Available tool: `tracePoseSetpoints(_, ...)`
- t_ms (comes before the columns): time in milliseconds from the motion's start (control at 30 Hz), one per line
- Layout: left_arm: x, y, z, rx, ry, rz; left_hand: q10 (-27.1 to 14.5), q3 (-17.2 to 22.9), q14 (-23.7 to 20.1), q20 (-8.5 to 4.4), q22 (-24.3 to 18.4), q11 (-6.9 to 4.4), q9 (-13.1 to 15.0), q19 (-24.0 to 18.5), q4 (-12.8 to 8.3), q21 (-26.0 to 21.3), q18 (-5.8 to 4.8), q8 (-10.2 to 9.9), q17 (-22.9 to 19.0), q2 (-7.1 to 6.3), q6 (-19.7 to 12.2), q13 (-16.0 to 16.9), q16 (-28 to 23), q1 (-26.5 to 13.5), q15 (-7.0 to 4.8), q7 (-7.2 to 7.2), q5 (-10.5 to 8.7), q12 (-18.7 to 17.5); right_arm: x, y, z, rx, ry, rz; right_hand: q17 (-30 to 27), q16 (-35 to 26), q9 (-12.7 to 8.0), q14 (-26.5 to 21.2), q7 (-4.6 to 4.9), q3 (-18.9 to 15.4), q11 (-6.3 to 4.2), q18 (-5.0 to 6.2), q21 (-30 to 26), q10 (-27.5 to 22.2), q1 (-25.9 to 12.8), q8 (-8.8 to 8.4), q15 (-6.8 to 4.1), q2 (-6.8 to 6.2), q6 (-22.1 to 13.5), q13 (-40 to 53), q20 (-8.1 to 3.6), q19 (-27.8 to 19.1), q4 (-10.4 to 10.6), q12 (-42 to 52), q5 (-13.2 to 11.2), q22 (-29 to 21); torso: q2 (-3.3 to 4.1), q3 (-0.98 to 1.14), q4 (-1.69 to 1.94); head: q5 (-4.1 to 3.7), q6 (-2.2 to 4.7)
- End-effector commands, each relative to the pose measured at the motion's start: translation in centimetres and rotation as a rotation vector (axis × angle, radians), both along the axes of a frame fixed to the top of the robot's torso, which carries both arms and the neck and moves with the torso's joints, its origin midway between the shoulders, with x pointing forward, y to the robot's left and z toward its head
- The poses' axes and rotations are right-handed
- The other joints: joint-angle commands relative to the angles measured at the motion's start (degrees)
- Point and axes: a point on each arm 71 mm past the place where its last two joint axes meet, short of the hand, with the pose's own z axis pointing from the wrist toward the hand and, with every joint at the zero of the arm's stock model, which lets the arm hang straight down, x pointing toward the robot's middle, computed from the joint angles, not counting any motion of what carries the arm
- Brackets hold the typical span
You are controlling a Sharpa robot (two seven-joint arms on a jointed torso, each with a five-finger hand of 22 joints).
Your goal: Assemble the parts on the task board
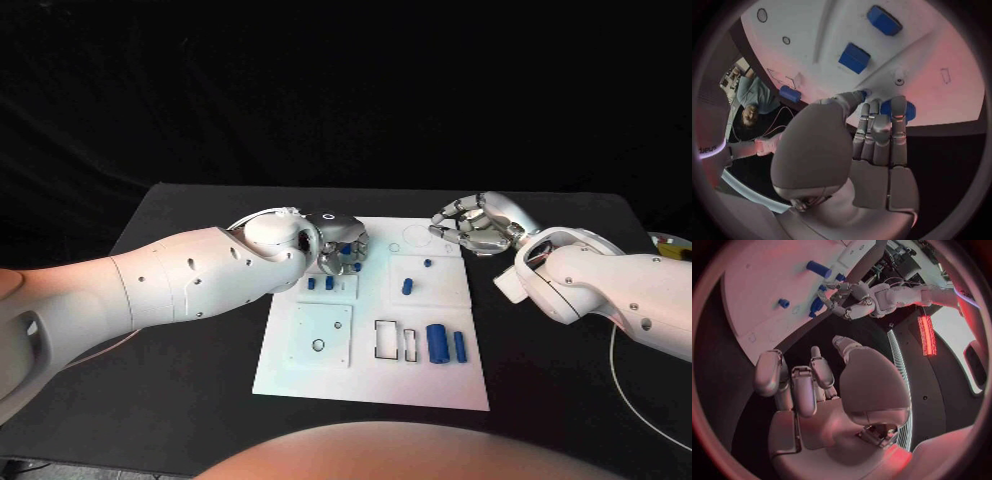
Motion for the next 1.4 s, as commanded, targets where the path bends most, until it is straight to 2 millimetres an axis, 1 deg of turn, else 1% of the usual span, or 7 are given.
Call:
tracePoseSetpoints(33,-0.1,-0.2,0.2,-0.03,-0.004,-0.005,0.2,0.1,0.3,0.18,0.0,-0.04,0.0,0.4,-0.2,0.3,0.24,-0.2,0.1,0.16,0.0,0.0,0.3,-0.5,0.17,-0.02,0.04,-0.2,-0.1,0.1,0.0,0.0,-0.003,0.009,2.3,-0.3,0.0,2.9,0.01,0.3,-0.01,0.61,-0.2,-0.2,0.4,0.32,-0.21,-0.06,-0.2,0.0,-0.02,-0.4,0.0,-0.1,0.4,-0.1,0.01,0.0,0.04,-0.04,-0.03)
tracePoseSetpoints(200,-0.2,-0.4,0.1,-0.035,0.013,-0.015,0.5,0.2,0.3,0.18,0.1,-0.07,0.0,0.4,-0.4,0.4,0.24,-0.3,-0.1,0.17,0.1,0.1,0.3,-0.4,0.14,-0.19,0.03,-0.4,-0.1,0.1,0.0,0.0,-0.002,0.01,2.3,-0.3,0.0,2.9,0.01,0.3,-0.01,0.61,-0.2,-0.2,0.4,0.32,-0.21,-0.06,-0.2,0.0,-0.02,-0.4,0.0,-0.1,0.4,-0.1,0.01,0.01,0.06,0.01,-0.02)
tracePoseSetpoints(333,-0.3,-0.6,0.1,-0.032,0.024,-0.02,0.5,0.3,0.3,0.18,0.2,-0.08,0.0,0.4,-0.4,0.4,0.24,-0.3,-0.1,0.17,0.1,0.1,0.3,-0.4,0.14,-0.23,0.02,-0.4,0.0,0.2,0.0,0.0,-0.001,0.011,2.3,-0.3,0.0,2.9,0.01,0.3,-0.01,0.6,-0.2,-0.2,0.4,0.35,-0.22,-0.05,-0.1,0.1,-0.02,-0.4,0.0,-0.1,0.4,-0.1,0.03,0.0,-0.02,0.07,-0.1)
tracePoseSetpoints(533,-0.3,-0.7,0.0,-0.024,0.036,-0.025,1.2,1.0,0.6,0.11,0.9,-0.26,0.2,0.8,-1.0,1.1,0.12,-0.3,0.2,0.5,1.0,0.2,0.6,-0.2,0.01,-0.46,-0.02,-0.8,0.0,0.2,0.0,-0.001,0.0,0.012,2.3,-0.3,0.0,2.9,0.01,0.3,-0.01,0.6,-0.2,-0.2,0.4,0.35,-0.22,-0.05,-0.1,0.1,-0.02,-0.4,0.0,-0.1,0.4,-0.1,0.03,0.04,-0.01,0.08,-0.16)
tracePoseSetpoints(733,-0.3,-0.7,-0.1,-0.014,0.048,-0.027,1.8,1.5,0.8,0.01,1.4,-0.39,0.3,1.1,-1.5,1.6,0.06,-0.2,0.5,0.76,1.7,0.2,0.9,0.0,-0.12,-0.58,-0.06,-1.1,0.0,0.2,-0.1,-0.001,0.001,0.013,2.3,-0.3,0.0,2.9,0.01,0.3,-0.01,0.6,-0.2,-0.2,0.4,0.35,-0.22,-0.05,-0.1,0.1,-0.02,-0.4,0.0,-0.1,0.4,-0.1,0.03,0.01,-0.01,0.01,-0.29)
tracePoseSetpoints(1300,-0.1,-0.6,-0.9,0.021,0.073,-0.024,2.2,2.5,0.7,-0.12,1.7,-0.41,0.4,1.0,-2.5,2.1,0.04,-0.5,0.1,1.23,2.3,0.2,1.1,0.4,-0.18,-0.41,-0.08,-1.9,0.0,0.2,-0.1,-0.001,0.0,0.012,2.3,-0.4,-0.1,2.9,-0.01,0.3,-0.03,0.64,-0.4,-0.2,0.4,0.44,-0.23,0.0,-0.1,0.0,-0.03,-0.4,0.0,-0.1,0.4,-0.2,0.02,0.02,-0.01,-0.11,-0.48)
tracePoseSetpoints(1400,0.0,-0.6,-0.9,0.027,0.075,-0.024,3.0,2.9,1.1,-0.2,2.7,-0.55,0.5,1.5,-3.2,3.0,-0.11,-0.8,0.7,1.6,2.6,0.4,1.4,0.6,-0.29,-0.31,-0.14,-1.8,0.0,0.2,-0.1,-0.001,0.0,0.012,2.3,-0.4,-0.1,2.9,-0.01,0.3,-0.03,0.64,-0.4,-0.2,0.4,0.44,-0.23,0.0,-0.1,0.0,-0.03,-0.4,0.0,-0.1,0.4,-0.2,0.0,0.02,0.0,-0.14,-0.51)
